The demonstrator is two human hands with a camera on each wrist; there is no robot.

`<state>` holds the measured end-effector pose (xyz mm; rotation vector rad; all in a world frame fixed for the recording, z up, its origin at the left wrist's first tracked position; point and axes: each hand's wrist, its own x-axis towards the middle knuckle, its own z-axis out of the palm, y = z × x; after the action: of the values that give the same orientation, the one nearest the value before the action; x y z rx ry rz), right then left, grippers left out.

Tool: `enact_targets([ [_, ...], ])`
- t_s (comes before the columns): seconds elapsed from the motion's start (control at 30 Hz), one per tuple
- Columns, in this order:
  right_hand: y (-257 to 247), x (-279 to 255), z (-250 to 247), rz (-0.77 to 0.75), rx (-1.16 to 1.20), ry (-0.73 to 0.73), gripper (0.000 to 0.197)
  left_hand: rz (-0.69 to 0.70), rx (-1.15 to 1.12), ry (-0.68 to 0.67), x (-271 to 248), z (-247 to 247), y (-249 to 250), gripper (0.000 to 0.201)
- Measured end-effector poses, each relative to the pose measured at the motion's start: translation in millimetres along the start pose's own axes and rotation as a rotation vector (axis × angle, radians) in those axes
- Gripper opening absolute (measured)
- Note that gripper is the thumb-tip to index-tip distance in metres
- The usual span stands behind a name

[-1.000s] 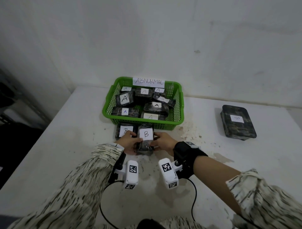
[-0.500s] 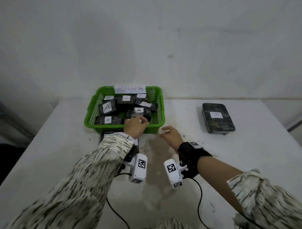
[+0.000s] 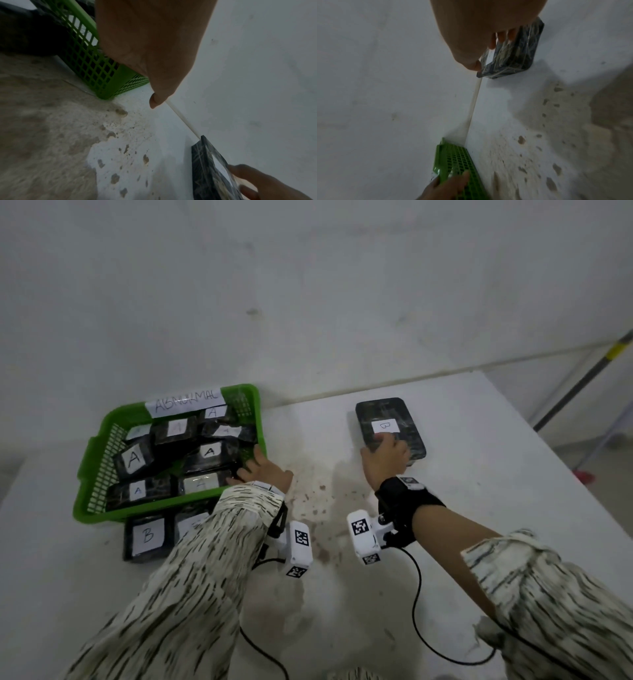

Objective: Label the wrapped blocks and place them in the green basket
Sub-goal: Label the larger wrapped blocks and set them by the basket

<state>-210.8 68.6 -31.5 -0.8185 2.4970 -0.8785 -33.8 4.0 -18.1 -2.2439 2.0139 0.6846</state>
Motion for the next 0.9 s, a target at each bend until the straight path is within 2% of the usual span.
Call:
enact_targets([
  [0.1,1,20,-4,0.042,-0.069,0.146,0.045,-0.054,0.03,0.013,7,5,2,0.084],
  [0.17,2,34,-4,0.036,-0.119,0.173,0.049,-0.062,0.033,0.039,9,6,2,0.083],
  [0.23,4,45,-1,0.062,-0.166,0.129,0.061,-0.066,0.048,0.041,8,9,2,0.083],
  [0.33,7,57,0,0.181,-0.187,-0.003,0.082,-0.086,0.055,0.096,4,10,6,0.083],
  [0.43,6,59,-3,0.194,-0.185,-0.097,0.093,-0.044,0.074,0.278,2,13,7,0.092],
  [0.53,3,55,-1,0.166,-0.131,-0.173,0.104,-0.074,0.055,0.2,-1,17,7,0.086],
  [0.63,1,46,8,0.193,-0.079,-0.331,0.098,-0.075,0.067,0.155,2,15,3,0.086],
  [0.73,1,34,13,0.213,0.064,-0.396,0.093,-0.056,0.064,0.113,2,9,3,0.092],
  [0.9,-4,15,6,0.034,0.278,-0.49,0.079,-0.018,-0.021,0.02,4,2,-3,0.096],
])
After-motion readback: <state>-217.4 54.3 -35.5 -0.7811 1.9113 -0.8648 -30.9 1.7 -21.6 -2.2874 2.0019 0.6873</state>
